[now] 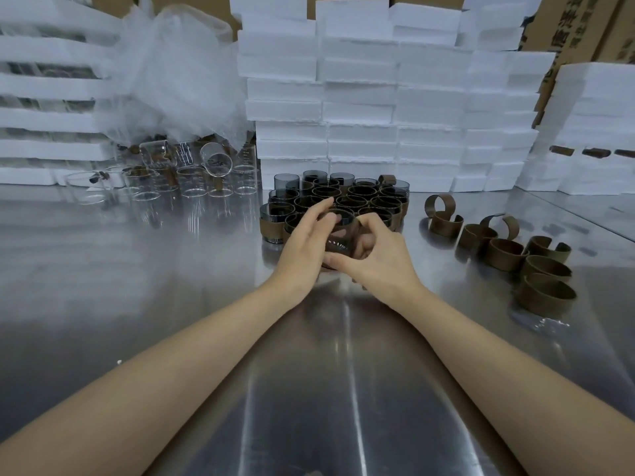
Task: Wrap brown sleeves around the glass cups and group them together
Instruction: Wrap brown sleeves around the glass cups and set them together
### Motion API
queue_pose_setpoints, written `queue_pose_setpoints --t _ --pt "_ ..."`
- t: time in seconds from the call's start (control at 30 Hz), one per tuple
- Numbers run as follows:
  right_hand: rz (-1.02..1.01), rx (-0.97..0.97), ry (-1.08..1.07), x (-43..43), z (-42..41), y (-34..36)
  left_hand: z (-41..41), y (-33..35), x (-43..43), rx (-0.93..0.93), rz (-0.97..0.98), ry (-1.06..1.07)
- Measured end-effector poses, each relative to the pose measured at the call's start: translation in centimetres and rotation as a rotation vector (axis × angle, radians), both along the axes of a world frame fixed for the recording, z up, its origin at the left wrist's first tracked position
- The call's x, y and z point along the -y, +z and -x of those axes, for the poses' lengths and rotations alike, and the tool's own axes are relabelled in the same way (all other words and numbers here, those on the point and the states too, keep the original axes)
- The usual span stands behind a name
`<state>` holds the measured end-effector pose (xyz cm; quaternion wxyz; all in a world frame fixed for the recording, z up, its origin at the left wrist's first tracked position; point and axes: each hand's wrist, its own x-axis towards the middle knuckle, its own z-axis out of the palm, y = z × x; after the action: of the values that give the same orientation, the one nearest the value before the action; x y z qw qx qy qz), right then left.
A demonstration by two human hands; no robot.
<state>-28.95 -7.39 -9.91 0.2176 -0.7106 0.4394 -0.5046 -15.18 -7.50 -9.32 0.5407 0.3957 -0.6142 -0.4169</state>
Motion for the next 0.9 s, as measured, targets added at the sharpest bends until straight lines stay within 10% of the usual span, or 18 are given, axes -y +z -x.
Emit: queue_pose_setpoints --t 0.53,0.9 --pt "-0.087 0.222 -0.129 1.6 1.6 0.9 0.8 -1.3 0.1 -0.118 0.004 -0.235" --pt "-0.319 -0.278 -0.738 3.1 7.4 0.5 0.8 -1.3 0.4 -0.120 -0.098 -0.274"
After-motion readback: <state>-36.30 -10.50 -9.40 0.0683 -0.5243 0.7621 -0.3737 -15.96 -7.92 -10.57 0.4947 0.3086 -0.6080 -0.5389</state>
